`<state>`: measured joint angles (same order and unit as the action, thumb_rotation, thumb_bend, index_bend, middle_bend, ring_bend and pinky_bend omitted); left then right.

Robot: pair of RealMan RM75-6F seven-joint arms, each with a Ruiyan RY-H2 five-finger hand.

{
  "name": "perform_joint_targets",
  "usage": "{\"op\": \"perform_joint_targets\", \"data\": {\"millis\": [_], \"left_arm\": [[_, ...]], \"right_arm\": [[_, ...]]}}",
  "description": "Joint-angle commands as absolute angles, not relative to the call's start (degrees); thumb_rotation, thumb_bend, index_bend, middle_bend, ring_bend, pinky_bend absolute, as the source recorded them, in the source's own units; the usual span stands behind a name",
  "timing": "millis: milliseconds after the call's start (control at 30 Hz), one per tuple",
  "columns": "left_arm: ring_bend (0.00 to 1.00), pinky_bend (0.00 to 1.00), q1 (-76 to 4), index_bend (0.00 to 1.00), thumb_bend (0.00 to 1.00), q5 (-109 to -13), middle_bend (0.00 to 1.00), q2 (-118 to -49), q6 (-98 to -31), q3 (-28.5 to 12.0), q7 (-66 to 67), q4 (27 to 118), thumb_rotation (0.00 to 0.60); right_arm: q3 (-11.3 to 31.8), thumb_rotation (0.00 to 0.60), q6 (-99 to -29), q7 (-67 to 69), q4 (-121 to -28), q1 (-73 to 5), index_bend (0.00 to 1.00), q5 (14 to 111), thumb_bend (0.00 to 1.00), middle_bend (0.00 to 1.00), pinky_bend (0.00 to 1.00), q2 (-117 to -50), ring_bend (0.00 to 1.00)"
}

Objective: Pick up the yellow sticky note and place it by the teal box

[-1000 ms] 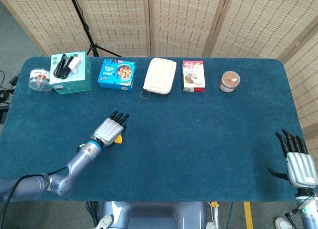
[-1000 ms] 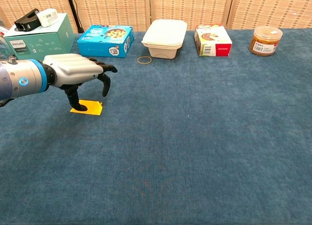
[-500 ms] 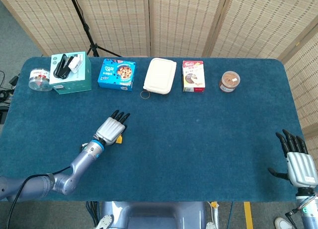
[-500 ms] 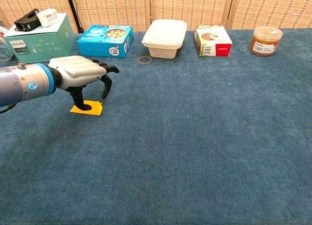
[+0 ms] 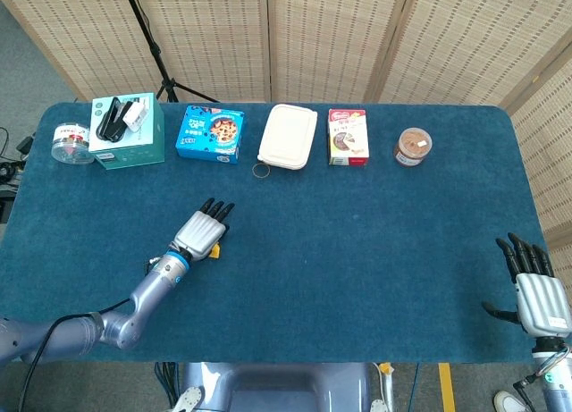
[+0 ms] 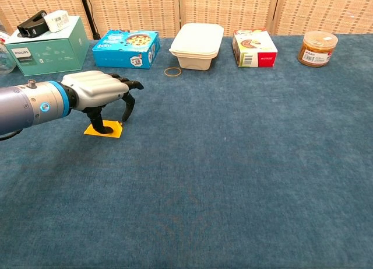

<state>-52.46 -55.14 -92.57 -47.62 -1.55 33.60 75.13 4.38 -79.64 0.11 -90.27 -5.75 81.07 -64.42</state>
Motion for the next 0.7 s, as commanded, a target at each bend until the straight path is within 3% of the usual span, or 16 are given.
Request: {"op": "perform_joint_targets", "data": {"millis": [33, 700], "left_arm": [[0.00, 0.00, -52.38, 0.51, 0.29, -55.55, 0.00, -92.90, -47.57, -1.65, 33.63, 74.83, 0.600], [0.00, 0.00, -52.90, 0.53, 0.42, -52.41, 0.00, -94.32, -46.54, -2.71, 36.39, 73.49, 0.600]], "right_arm": [[4.39, 0.600, -79.58, 0.09, -90.28, -5.77, 0.00, 81.01, 0.00, 0.00, 0.00, -64.44, 0.00], [4.45, 0.600, -79.38, 0.40, -90.11, -5.82, 0.00, 80.72, 0.00, 0.00, 0.00, -64.40, 0.00]]}}
